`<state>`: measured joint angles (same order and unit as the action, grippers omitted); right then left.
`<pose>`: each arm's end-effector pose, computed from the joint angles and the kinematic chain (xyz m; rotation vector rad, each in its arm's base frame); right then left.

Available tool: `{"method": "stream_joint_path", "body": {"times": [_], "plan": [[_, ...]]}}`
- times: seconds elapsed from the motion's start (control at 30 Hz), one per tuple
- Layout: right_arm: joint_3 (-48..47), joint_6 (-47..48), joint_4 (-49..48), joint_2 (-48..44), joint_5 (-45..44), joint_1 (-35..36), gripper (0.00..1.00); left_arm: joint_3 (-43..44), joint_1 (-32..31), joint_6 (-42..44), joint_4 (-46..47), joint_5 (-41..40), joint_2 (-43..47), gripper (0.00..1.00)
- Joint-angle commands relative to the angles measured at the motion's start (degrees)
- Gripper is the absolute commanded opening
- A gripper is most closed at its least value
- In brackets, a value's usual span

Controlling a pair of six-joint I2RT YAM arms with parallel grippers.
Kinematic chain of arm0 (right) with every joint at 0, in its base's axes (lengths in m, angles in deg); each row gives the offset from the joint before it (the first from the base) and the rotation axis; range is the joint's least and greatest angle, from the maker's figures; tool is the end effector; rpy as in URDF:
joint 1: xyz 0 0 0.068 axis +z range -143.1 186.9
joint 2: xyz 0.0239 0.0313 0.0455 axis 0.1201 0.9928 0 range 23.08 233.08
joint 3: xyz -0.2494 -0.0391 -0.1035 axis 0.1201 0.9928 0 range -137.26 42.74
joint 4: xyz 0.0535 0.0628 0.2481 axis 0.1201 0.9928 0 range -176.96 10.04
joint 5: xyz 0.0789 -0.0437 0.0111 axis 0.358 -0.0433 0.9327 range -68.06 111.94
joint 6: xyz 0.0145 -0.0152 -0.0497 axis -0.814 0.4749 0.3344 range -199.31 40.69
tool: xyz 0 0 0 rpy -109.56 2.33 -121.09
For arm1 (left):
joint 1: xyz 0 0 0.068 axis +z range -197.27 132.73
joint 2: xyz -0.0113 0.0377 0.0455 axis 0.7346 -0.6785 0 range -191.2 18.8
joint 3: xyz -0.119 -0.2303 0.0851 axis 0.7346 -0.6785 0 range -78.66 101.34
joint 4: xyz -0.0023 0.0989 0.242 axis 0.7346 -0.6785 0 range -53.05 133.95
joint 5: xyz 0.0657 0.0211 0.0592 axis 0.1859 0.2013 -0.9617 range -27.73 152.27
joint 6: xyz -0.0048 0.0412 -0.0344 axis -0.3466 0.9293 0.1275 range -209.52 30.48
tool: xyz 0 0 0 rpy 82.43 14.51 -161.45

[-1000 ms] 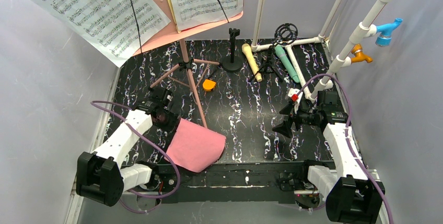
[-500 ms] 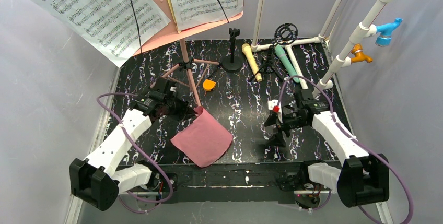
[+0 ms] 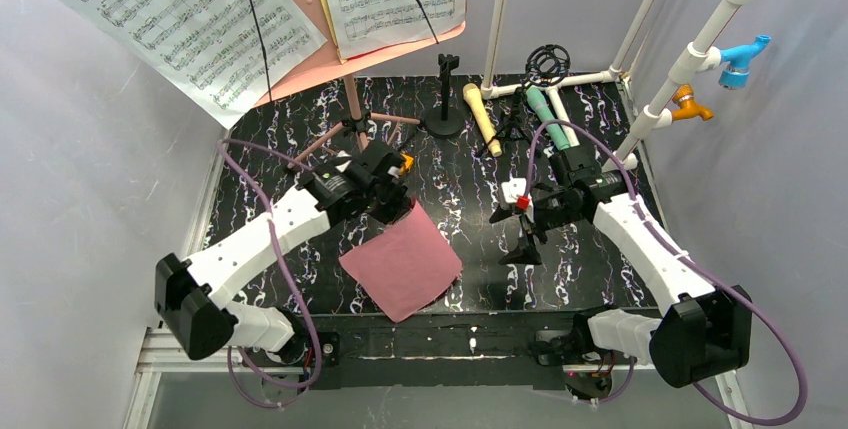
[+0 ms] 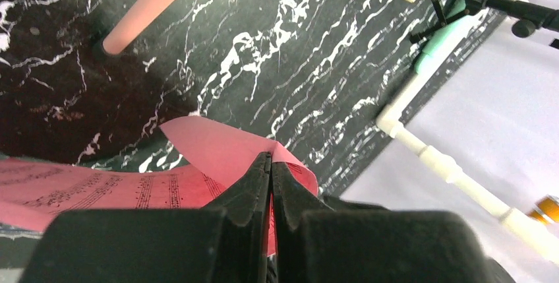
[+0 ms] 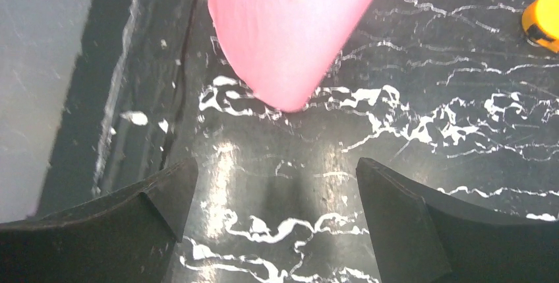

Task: Pack up the instrument practice props
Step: Place the sheet music at the center of the board.

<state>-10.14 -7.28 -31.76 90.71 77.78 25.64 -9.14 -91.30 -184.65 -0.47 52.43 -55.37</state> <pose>0.1836 0.0935 0.2651 -1.7576 1.4367 0.8913 0.1972 -0.1823 0.3251 -1.2031 2.3220 -0.8354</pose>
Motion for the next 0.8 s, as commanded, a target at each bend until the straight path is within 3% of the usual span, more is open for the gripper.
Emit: {"method": "stream_joint_path", "body": {"times": [0.0, 0.2, 0.43, 0.57, 0.77], "plan": [[-2.51, -8.98, -1.01, -0.34, 6.59, 1.13, 1.0, 5.94, -3.61, -0.32, -7.34, -14.28, -4.81, 0.0], [-2.46, -18.61, -7.49, -1.74, 3.95, 1.3, 1.0, 12.33, -7.43, 4.0, -8.13, -18.22, -10.78, 0.0], [-1.31, -25.17, -11.79, -0.62, 2.79, 1.3, 1.0, 15.79, -9.08, 7.03, -7.36, -22.01, -10.18, 0.0], [2.09, -27.17, -14.66, -1.85, 2.08, 1.3, 1.0, 9.83, -8.98, 0.57, -6.59, -22.32, -5.87, 0.0], [10.05, -29.65, -19.77, -3.69, -0.31, 1.25, 1.0, -5.42, -7.23, -7.11, 3.2, -23.87, 6.19, 0.0]]}}
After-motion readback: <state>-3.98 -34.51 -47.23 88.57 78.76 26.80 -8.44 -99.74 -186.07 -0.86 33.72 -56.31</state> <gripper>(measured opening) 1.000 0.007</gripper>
